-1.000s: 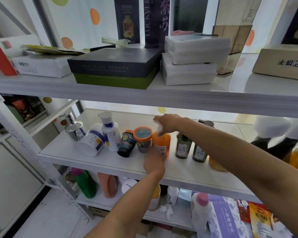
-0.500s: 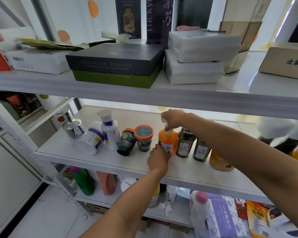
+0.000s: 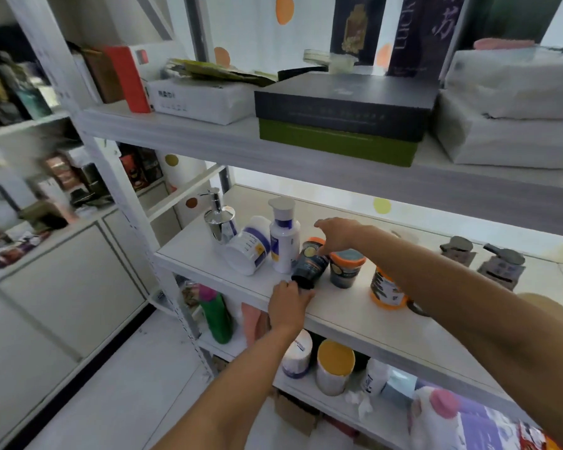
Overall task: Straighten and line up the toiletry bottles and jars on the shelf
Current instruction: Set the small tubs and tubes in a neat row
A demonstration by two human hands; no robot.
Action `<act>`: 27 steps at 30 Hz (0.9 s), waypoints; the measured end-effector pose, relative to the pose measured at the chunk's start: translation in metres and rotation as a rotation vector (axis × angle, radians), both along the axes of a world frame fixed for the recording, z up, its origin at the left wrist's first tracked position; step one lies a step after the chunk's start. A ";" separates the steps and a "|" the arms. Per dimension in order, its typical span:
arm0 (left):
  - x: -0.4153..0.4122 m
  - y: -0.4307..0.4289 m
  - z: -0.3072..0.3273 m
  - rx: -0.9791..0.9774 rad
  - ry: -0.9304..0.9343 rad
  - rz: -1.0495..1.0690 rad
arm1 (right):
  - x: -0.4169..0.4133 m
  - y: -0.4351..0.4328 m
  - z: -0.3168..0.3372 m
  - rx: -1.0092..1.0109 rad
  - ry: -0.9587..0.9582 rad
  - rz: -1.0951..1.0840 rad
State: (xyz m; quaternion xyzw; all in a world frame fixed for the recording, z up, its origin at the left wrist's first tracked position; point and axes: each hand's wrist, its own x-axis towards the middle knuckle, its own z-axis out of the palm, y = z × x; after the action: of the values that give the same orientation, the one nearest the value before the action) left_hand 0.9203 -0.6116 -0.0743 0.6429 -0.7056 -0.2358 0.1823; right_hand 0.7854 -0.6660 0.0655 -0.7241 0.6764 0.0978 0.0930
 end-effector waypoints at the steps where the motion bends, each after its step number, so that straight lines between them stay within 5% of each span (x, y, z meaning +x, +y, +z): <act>1: 0.008 -0.005 0.001 0.019 0.042 0.011 | 0.002 -0.004 -0.003 0.017 0.003 -0.028; 5: 0.020 -0.022 0.007 0.115 0.170 0.003 | 0.007 -0.016 -0.013 0.109 0.002 -0.136; 15: 0.019 -0.048 0.005 0.213 0.161 -0.174 | 0.017 -0.032 -0.024 0.096 0.012 -0.242; 27: 0.013 -0.055 0.001 0.189 -0.003 -0.343 | 0.013 -0.028 -0.004 0.050 -0.112 -0.230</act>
State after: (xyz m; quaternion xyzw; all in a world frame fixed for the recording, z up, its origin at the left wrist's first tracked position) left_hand 0.9331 -0.6668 -0.0728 0.5278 -0.7799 -0.3275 0.0770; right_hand 0.7980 -0.6937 0.0612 -0.6436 0.7460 0.0626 0.1593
